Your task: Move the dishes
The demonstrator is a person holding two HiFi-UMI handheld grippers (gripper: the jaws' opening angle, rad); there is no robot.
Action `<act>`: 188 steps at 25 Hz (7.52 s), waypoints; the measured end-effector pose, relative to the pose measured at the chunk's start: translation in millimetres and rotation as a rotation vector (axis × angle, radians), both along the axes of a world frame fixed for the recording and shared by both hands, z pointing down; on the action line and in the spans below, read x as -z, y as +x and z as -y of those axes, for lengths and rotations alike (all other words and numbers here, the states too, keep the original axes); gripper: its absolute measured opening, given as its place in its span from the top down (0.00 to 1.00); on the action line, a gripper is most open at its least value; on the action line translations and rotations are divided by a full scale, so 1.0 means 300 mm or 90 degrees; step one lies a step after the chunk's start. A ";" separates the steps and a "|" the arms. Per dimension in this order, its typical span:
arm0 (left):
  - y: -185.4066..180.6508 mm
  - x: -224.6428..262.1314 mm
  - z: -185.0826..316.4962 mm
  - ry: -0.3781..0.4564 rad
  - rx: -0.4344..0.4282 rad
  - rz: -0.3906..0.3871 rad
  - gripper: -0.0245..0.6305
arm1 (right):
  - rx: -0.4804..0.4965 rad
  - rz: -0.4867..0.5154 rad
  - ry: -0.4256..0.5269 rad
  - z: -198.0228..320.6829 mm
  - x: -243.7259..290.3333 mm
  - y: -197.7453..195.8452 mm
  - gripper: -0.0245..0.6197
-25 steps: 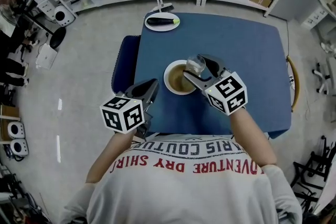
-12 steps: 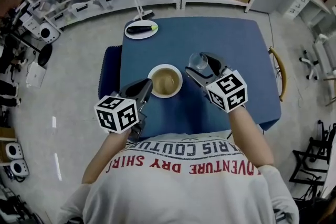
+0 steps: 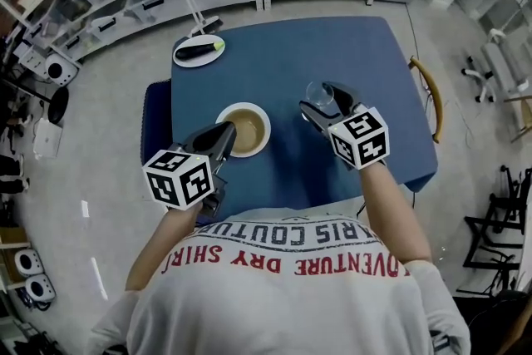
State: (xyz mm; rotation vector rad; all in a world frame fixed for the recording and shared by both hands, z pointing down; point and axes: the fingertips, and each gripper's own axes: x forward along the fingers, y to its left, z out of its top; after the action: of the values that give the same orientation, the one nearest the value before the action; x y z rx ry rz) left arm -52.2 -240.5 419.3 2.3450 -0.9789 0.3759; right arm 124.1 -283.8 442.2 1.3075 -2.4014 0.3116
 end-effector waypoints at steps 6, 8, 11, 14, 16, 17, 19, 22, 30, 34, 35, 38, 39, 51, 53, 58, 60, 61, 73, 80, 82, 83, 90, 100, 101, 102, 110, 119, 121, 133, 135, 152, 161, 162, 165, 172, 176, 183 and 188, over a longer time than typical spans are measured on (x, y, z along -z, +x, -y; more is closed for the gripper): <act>0.029 -0.022 0.010 -0.009 -0.011 0.007 0.92 | -0.029 -0.009 -0.022 0.001 -0.085 0.059 0.51; 0.031 -0.028 0.010 -0.013 -0.012 0.010 0.92 | -0.035 -0.006 -0.031 -0.002 -0.112 0.068 0.51; 0.028 -0.042 0.008 -0.019 -0.011 0.013 0.92 | -0.042 -0.001 -0.039 -0.006 -0.147 0.079 0.51; 0.022 -0.054 -0.002 -0.025 -0.009 0.017 0.92 | -0.040 0.008 -0.030 -0.015 -0.155 0.085 0.51; 0.013 -0.063 -0.005 -0.029 -0.005 0.018 0.92 | -0.034 0.007 -0.016 -0.019 -0.154 0.081 0.51; 0.008 -0.068 -0.007 -0.030 -0.003 0.019 0.92 | -0.034 0.008 -0.011 -0.020 -0.154 0.081 0.51; 0.002 -0.075 -0.013 -0.033 0.001 0.019 0.92 | -0.036 0.012 -0.008 -0.022 -0.154 0.085 0.51; -0.007 -0.077 -0.024 -0.035 0.007 0.020 0.92 | -0.038 0.011 -0.010 -0.024 -0.154 0.089 0.51; -0.037 -0.053 -0.049 -0.024 0.016 0.021 0.92 | -0.042 0.025 -0.002 -0.028 -0.122 0.086 0.51; -0.049 -0.037 -0.069 -0.018 0.019 0.018 0.92 | -0.042 0.014 0.024 -0.038 -0.052 0.084 0.50; -0.052 -0.034 -0.074 -0.017 0.021 0.016 0.92 | -0.039 0.012 0.032 -0.043 -0.032 0.078 0.50; -0.057 -0.026 -0.092 -0.012 0.027 0.009 0.92 | -0.022 0.006 0.055 -0.065 0.031 0.051 0.50; -0.057 -0.023 -0.098 -0.010 0.028 0.007 0.92 | -0.016 0.006 0.063 -0.073 0.052 0.040 0.50; -0.118 0.000 -0.181 0.005 0.076 -0.013 0.92 | 0.063 0.023 0.056 -0.143 0.102 -0.183 0.50; -0.142 -0.004 -0.191 0.004 0.087 -0.014 0.92 | 0.088 0.016 0.049 -0.152 0.082 -0.235 0.50; -0.204 -0.032 -0.220 -0.009 0.117 -0.014 0.92 | 0.120 0.017 0.007 -0.150 0.000 -0.337 0.50; -0.227 -0.040 -0.225 -0.015 0.128 -0.013 0.92 | 0.120 0.023 -0.019 -0.138 -0.042 -0.360 0.50; -0.237 -0.043 -0.225 -0.017 0.134 -0.012 0.92 | 0.118 0.026 -0.032 -0.131 -0.062 -0.368 0.50; -0.311 -0.099 -0.213 -0.043 0.173 -0.006 0.92 | 0.094 0.054 -0.159 -0.083 -0.270 -0.417 0.50; -0.336 -0.115 -0.205 -0.055 0.179 0.001 0.92 | 0.056 0.121 -0.232 -0.068 -0.316 -0.439 0.57; -0.336 -0.117 -0.206 -0.056 0.179 0.004 0.92 | 0.037 0.149 -0.254 -0.066 -0.321 -0.438 0.69; -0.336 -0.117 -0.206 -0.056 0.178 0.006 0.92 | 0.028 0.160 -0.263 -0.063 -0.325 -0.437 0.72; -0.336 -0.124 -0.203 -0.053 0.177 0.014 0.92 | -0.010 0.204 -0.288 -0.051 -0.340 -0.425 0.81; -0.335 -0.123 -0.213 -0.052 0.173 0.008 0.92 | -0.076 0.242 -0.295 -0.036 -0.334 -0.395 0.90; -0.337 -0.122 -0.216 -0.051 0.174 0.007 0.92 | -0.078 0.245 -0.296 -0.039 -0.334 -0.395 0.90; -0.339 -0.120 -0.220 -0.050 0.175 0.006 0.92 | -0.081 0.247 -0.297 -0.041 -0.334 -0.395 0.90; -0.330 -0.095 -0.239 -0.033 0.171 -0.006 0.92 | -0.089 0.273 -0.275 -0.072 -0.270 -0.379 0.91; -0.253 -0.062 -0.277 -0.013 0.141 -0.018 0.92 | -0.115 0.292 -0.227 -0.130 -0.148 -0.268 0.91; -0.235 -0.057 -0.290 -0.010 0.133 -0.019 0.92 | -0.120 0.294 -0.218 -0.151 -0.127 -0.246 0.91; -0.113 -0.003 -0.348 0.020 0.085 -0.009 0.92 | -0.159 0.288 -0.182 -0.271 -0.066 -0.065 0.91; -0.099 -0.001 -0.360 0.022 0.080 -0.004 0.92 | -0.166 0.278 -0.183 -0.290 -0.076 -0.029 0.91; 0.001 -0.072 -0.410 -0.015 0.022 0.037 0.92 | -0.199 0.250 -0.275 -0.376 -0.294 0.078 0.91; 0.018 -0.107 -0.401 -0.026 0.015 0.041 0.92 | -0.215 0.249 -0.292 -0.373 -0.350 0.092 0.90; 0.017 -0.110 -0.398 -0.027 0.016 0.040 0.92 | -0.216 0.248 -0.290 -0.371 -0.351 0.092 0.90; 0.004 -0.120 -0.388 -0.029 0.023 0.037 0.92 | -0.211 0.247 -0.288 -0.372 -0.355 0.082 0.90; -0.013 -0.125 -0.371 -0.027 0.030 0.029 0.92 | -0.210 0.287 -0.273 -0.371 -0.342 0.074 0.78; -0.008 -0.119 -0.370 -0.023 0.026 0.022 0.92 | -0.201 0.265 -0.234 -0.368 -0.300 0.090 0.71; 0.003 -0.069 -0.377 -0.004 0.027 0.001 0.92 | -0.125 0.195 -0.100 -0.406 -0.101 0.109 0.69; 0.019 -0.027 -0.383 0.010 0.014 -0.016 0.92 | -0.072 0.172 -0.001 -0.456 0.075 0.088 0.70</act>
State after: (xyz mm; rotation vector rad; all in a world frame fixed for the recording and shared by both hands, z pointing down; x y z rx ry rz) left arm -46.6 -125.5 427.5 2.3451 -0.9979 0.3308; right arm 150.5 -147.0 419.8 1.4877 -2.5469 0.5545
